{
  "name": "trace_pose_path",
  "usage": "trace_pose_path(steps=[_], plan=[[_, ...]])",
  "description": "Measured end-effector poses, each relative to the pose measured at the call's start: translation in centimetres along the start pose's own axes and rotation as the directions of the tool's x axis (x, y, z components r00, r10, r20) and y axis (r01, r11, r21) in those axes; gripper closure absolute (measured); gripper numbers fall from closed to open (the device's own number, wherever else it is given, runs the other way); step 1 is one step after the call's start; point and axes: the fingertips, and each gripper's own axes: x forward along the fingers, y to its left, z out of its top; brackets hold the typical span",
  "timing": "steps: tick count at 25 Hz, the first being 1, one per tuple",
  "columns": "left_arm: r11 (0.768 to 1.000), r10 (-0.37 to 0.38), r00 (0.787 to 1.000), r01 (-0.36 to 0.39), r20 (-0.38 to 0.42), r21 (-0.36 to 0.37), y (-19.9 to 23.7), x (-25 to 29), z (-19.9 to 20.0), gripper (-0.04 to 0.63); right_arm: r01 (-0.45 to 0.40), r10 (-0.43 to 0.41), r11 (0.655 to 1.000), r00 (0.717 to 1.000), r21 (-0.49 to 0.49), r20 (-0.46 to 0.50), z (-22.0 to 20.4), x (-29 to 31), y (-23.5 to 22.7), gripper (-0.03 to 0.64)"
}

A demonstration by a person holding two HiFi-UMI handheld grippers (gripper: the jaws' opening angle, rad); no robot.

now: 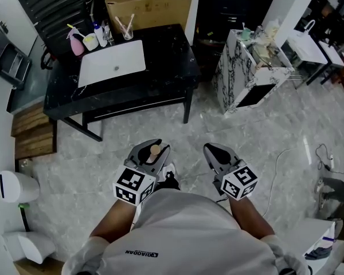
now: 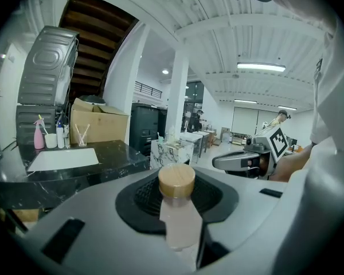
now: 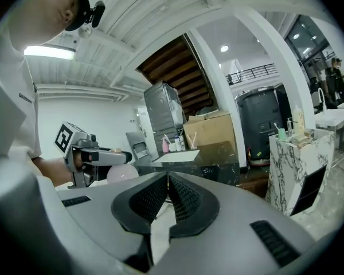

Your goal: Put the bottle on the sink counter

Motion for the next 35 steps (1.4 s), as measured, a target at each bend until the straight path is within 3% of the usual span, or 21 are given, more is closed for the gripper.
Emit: trace_pose_path(steps=[17,35], plan=[[0.997,-0.069,0.998,0.068,0.013,0.022,13.8,8.5,4.4,0.476,0.066,-0.066,0.997,0.998,-0.030,-0.012,5.8,13.5,-6.6,0.575],[0.995,-0.100,0.995,0.100,-0.028,0.015,17.0,12.4,4.0,0.476,0.101,-0.101,0.995,0.995,-0.003,-0.024,5.8,16.6,-10.0,0.575]])
